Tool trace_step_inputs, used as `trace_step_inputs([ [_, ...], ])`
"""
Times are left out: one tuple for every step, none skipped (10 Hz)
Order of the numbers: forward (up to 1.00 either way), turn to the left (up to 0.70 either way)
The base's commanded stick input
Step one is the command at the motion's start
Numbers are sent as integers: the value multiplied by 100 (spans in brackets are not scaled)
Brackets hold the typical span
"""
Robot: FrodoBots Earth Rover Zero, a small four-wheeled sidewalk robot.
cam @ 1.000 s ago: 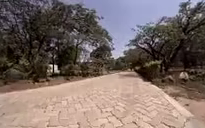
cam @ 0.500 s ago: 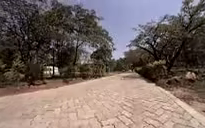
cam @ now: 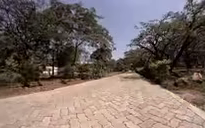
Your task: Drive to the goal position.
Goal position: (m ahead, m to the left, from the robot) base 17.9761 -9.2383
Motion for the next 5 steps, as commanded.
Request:
trace_step_inputs([
  [70, 0],
  [70, 0],
  [70, -4],
  [70, -21],
  [70, -35],
])
